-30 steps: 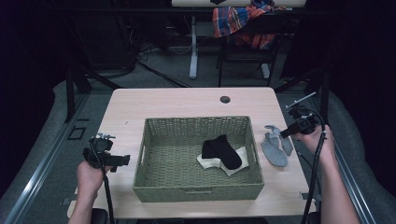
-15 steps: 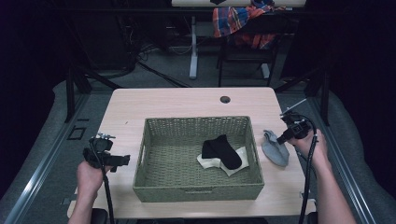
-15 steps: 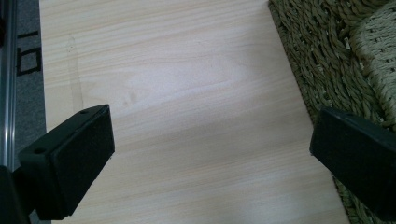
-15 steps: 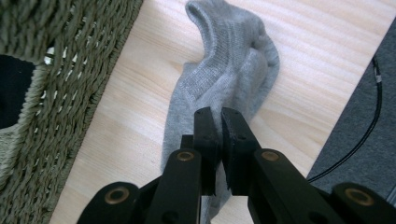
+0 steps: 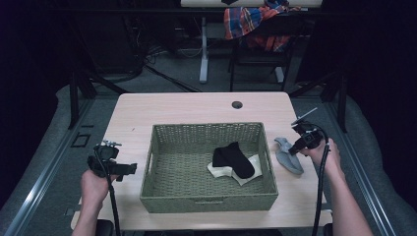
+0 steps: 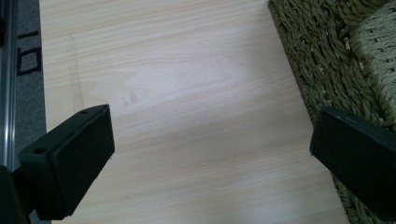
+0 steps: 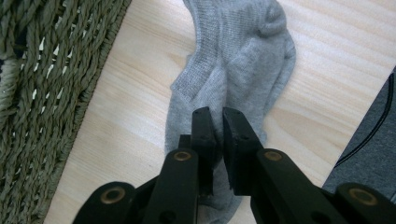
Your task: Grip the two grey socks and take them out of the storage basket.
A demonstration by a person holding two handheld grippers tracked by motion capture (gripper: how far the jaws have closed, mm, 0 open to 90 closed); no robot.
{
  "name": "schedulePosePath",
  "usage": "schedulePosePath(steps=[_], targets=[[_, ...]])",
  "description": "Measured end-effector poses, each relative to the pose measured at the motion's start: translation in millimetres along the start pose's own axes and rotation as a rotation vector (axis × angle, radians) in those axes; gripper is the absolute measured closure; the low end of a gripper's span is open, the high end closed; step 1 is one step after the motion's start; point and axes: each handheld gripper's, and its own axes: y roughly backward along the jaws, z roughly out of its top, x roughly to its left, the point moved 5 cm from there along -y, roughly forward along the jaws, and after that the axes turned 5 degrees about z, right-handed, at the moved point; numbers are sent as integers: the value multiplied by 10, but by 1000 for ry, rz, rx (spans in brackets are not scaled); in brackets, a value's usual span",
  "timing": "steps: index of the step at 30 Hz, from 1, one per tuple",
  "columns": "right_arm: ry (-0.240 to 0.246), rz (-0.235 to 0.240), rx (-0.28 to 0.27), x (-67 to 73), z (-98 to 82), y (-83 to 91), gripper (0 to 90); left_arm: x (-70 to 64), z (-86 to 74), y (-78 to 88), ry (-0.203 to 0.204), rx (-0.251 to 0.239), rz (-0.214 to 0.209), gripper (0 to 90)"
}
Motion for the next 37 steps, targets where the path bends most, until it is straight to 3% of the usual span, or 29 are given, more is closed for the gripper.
schedulePosePath(steps=[10, 16, 21, 28, 37], targets=[[33, -6, -18, 57, 17, 177, 626, 5, 0, 1, 2, -4, 1, 1], [28, -7, -84, 160, 35, 395, 423, 7, 1, 2, 3, -5, 0, 1], [66, 40, -161, 358, 67, 639, 224, 5, 3, 0, 2, -5, 0, 0], [174, 43, -167, 744, 89, 818, 58, 3, 5, 0, 0, -5, -1, 1], [269, 40, -142, 1017, 100, 839, 19, 4, 8, -3, -1, -3, -3, 0]])
